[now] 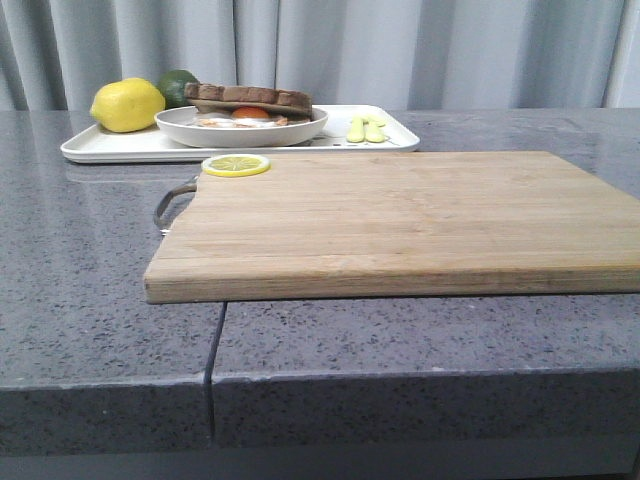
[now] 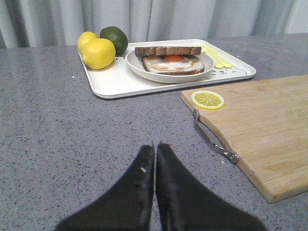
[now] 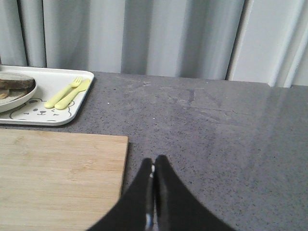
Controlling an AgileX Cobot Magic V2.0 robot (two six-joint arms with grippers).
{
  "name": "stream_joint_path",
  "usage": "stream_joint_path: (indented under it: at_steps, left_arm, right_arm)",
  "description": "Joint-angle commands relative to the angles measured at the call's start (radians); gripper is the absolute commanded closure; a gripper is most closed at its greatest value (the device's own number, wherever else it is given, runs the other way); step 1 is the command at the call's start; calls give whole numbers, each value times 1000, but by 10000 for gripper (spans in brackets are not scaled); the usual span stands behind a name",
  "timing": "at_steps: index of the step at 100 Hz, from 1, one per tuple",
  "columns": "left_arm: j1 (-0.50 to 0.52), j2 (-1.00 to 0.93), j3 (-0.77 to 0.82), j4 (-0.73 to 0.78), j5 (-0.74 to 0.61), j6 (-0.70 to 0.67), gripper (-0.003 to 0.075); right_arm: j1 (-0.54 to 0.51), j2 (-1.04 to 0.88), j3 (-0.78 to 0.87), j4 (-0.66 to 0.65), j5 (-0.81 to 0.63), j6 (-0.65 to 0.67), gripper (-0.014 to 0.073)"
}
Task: Place bread and move sandwich to tray
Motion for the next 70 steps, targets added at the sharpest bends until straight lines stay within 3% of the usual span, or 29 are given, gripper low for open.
stream_joint_path:
  at_steps: [1,21,32,52,70]
  left_arm:
    - [-9,12,-27,-5,-72,-8,740]
    - [-9,12,-20,0,-78,-6,740]
    - [7,-15,26,119,-108,2,740]
    - [182,-115,222,99,-314,7,740]
    - [313,-191,326,43,-335,7,740]
  right_arm:
    - [-2,1,-27,-11,-87,-9,661]
    - [-2,1,-27,-11,-87,-9,661]
    - [-2,1,-27,-11,-87,-9,661]
    - [-2,1,-27,-11,-87,-9,661]
    - [-2,1,-27,-11,-87,-9,661]
